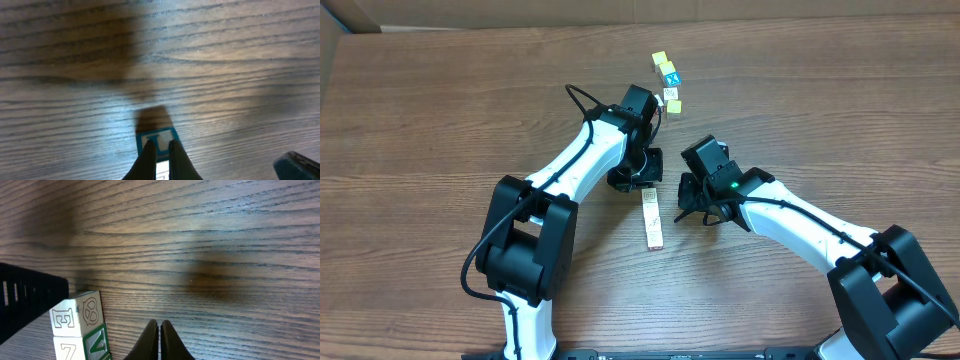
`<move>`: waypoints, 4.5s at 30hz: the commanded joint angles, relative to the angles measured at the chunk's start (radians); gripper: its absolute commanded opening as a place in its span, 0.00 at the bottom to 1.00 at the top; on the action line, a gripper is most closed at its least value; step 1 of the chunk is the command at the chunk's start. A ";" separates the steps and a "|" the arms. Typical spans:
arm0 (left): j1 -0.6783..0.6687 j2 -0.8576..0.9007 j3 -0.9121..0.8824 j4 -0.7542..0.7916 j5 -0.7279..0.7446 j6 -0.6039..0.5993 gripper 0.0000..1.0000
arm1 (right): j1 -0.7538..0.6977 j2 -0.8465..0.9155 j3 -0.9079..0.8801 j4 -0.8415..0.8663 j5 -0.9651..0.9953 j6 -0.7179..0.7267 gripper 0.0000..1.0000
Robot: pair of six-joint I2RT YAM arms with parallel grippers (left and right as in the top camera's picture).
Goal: Flip 4 blocks
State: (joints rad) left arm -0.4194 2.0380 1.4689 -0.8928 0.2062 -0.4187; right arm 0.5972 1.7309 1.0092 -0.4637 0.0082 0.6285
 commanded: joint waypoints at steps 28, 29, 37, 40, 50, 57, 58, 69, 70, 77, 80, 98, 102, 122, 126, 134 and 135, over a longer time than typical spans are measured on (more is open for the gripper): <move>0.468 0.008 0.448 -0.521 -0.004 0.069 0.72 | -0.281 -0.001 0.208 -0.254 0.100 -0.325 0.88; 0.474 0.008 0.446 -0.521 -0.004 0.069 0.75 | -0.298 -0.001 0.208 -0.257 0.101 -0.332 0.93; 0.474 0.008 0.429 -0.521 -0.003 0.068 1.00 | -0.385 -0.001 0.208 -0.260 0.103 -0.334 1.00; 0.472 0.008 0.429 -0.520 -0.004 0.068 1.00 | -0.388 -0.001 0.208 -0.260 0.103 -0.334 1.00; 0.472 0.008 0.429 -0.483 -0.004 0.068 1.00 | -0.388 -0.001 0.208 -0.260 0.103 -0.334 1.00; 0.472 0.008 0.429 -0.479 -0.004 0.068 1.00 | -0.388 -0.001 0.208 -0.260 0.103 -0.334 1.00; 0.472 0.008 0.429 -0.479 -0.004 0.068 1.00 | -0.388 -0.001 0.208 -0.260 0.103 -0.334 1.00; 0.472 0.008 0.429 -0.479 -0.004 0.068 1.00 | -0.388 -0.002 0.203 -0.257 0.103 -0.334 1.00; 0.472 0.008 0.429 -0.479 -0.004 0.068 1.00 | -0.388 -0.006 0.203 -0.257 0.103 -0.334 1.00; 0.472 0.008 0.429 -0.479 -0.004 0.068 1.00 | -0.388 -0.102 0.203 -0.257 0.103 -0.334 1.00; 0.472 0.008 0.429 -0.479 -0.004 0.068 1.00 | -0.388 -0.182 0.203 -0.257 0.103 -0.334 1.00; 0.472 0.008 0.429 -0.479 -0.004 0.068 1.00 | -0.388 -0.686 0.203 -0.258 0.104 -0.334 1.00; 0.472 0.008 0.429 -0.479 -0.004 0.068 1.00 | -0.388 -0.793 0.201 -0.276 0.105 -0.335 1.00; 0.472 0.008 0.429 -0.479 -0.004 0.068 1.00 | -0.391 -1.169 -0.052 0.079 0.076 -0.398 1.00; 0.472 0.008 0.429 -0.479 -0.004 0.068 1.00 | -0.391 -1.270 -0.202 0.256 0.034 -0.456 1.00; 0.472 0.008 0.429 -0.479 -0.004 0.068 1.00 | -0.430 -1.469 -0.486 0.691 -0.084 -0.536 1.00; 0.472 0.008 0.429 -0.479 -0.004 0.068 1.00 | -0.434 -1.490 -0.512 0.729 -0.096 -0.553 1.00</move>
State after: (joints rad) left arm 0.0589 2.0407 1.9041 -1.3720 0.2016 -0.3622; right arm 0.1795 0.2962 0.5545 0.2108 -0.0208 0.1406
